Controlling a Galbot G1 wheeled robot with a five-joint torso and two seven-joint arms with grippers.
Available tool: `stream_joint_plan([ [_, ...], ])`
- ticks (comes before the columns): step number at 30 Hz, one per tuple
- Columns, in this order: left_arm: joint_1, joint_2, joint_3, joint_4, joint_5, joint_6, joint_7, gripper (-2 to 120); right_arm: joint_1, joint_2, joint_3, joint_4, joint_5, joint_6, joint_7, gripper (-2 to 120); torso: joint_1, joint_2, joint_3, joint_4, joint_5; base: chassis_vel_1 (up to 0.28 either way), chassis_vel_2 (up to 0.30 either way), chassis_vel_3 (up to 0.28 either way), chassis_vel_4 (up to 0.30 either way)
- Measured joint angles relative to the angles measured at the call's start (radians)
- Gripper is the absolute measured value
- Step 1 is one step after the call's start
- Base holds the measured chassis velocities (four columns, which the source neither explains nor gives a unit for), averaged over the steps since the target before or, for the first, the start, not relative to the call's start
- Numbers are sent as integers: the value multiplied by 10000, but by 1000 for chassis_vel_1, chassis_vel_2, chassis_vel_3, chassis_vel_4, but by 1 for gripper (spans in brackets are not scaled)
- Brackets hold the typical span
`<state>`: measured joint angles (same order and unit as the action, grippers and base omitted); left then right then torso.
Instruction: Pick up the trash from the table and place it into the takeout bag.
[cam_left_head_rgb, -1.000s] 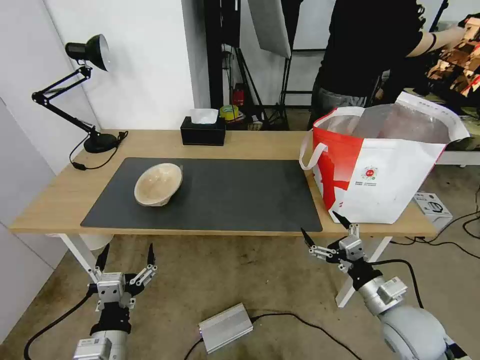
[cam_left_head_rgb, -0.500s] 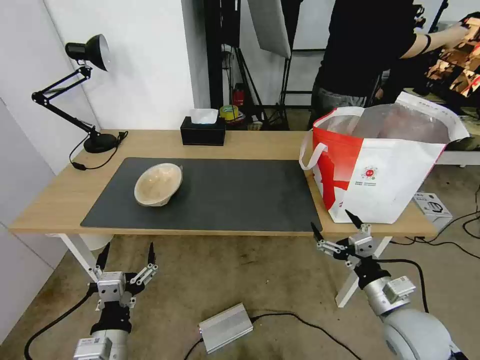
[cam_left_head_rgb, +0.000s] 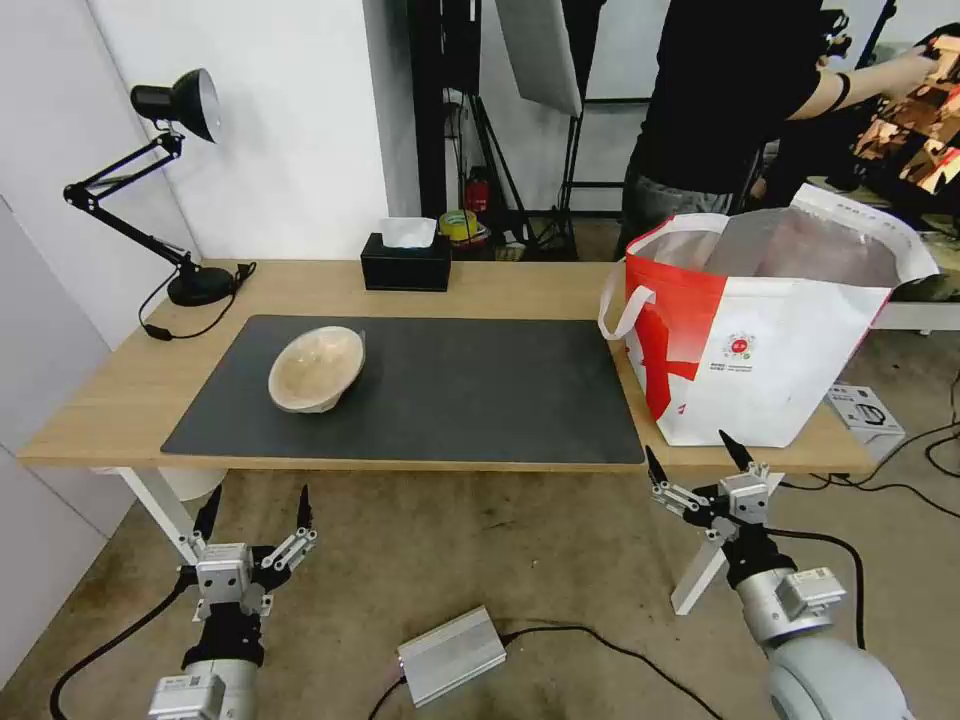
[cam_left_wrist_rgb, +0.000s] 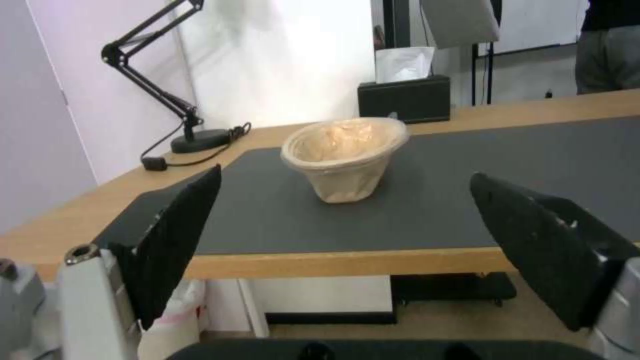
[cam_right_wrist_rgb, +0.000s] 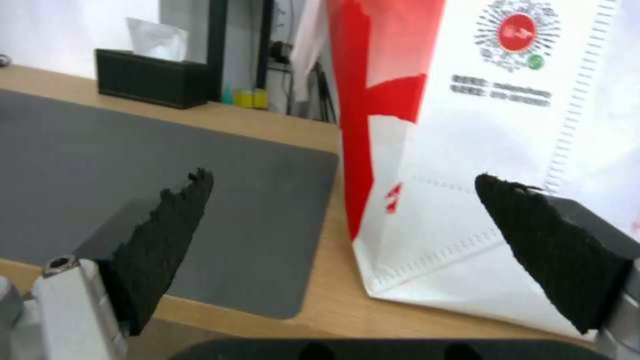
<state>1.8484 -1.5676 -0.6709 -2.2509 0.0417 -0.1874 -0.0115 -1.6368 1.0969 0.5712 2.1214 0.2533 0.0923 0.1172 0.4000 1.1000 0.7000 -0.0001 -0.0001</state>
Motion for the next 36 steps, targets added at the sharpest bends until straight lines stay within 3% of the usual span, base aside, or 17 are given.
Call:
stream_joint_plan([
  [12, -4, -40, 46, 27, 36, 0, 5, 100, -345, 569, 41, 276, -169, -217, 551, 100, 0, 0, 0, 1, 0, 0, 0, 0, 0],
  [36, -79, -42, 45, 128, 48, 5, 4, 100, -722, 870, -498, 272, -587, -166, 1089, 100, 0, 0, 0, 1, 1, 0, 0, 0, 0],
])
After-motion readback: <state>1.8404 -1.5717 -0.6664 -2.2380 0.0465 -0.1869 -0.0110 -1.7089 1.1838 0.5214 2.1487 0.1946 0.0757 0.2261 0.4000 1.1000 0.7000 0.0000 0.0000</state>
